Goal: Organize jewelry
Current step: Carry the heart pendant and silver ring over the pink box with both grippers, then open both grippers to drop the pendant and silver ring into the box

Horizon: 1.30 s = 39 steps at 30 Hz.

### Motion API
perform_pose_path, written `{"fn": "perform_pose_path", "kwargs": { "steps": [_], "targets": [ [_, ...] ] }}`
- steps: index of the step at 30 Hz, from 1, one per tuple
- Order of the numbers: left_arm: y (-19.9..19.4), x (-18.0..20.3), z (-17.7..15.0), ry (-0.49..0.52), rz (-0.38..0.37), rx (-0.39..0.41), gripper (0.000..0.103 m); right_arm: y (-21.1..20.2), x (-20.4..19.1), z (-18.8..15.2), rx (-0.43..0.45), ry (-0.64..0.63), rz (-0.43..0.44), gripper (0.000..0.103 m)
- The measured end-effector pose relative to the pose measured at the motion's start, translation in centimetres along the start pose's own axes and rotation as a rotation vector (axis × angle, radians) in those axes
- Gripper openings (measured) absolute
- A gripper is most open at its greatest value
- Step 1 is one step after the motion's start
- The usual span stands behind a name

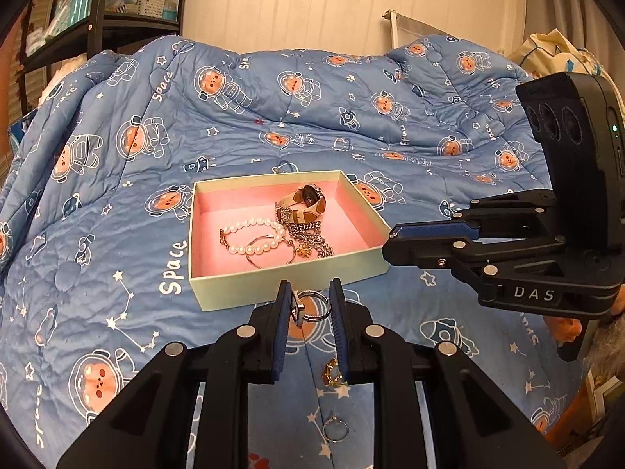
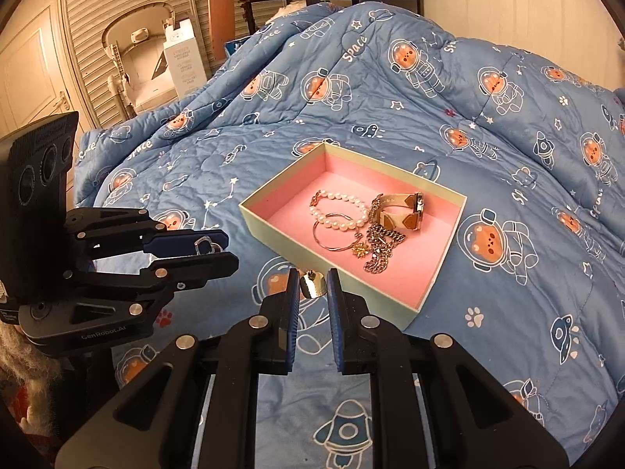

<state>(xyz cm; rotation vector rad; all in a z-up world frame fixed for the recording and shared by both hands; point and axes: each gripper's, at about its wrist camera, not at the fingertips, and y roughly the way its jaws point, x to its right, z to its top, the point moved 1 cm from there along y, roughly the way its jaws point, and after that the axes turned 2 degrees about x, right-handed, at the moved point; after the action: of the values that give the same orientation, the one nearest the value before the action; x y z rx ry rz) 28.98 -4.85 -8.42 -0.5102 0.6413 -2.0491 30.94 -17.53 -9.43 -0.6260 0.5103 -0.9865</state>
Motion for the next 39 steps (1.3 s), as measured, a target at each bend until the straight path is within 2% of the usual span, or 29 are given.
{"fn": "perform_pose_path", "kwargs": {
  "steps": [8,17,24,39],
  "targets": [
    [2.3,-1.8,1.8,-0.028,-0.004,-0.041,0.019,2.4,2.9,1.9,-0.043,0.055,-0.009,0.015],
    [5.4,-3.7,3.6,-0.065,0.000,-0.094,0.019,5.3,3.9,3.3,-0.099,0.054,-0.014,0.015],
    [8.4,-5.1,4.3,-0.108,0.016,-0.168,0.019,8.1,4.7,3.9,-0.167,0.081,-0.005,0.015],
    [13.2,-5.6,6.1,-0.155,0.030,-0.248,0.019,11.9,5.8,4.0,-0.257,0.126,-0.015,0.015]
  ]
}}
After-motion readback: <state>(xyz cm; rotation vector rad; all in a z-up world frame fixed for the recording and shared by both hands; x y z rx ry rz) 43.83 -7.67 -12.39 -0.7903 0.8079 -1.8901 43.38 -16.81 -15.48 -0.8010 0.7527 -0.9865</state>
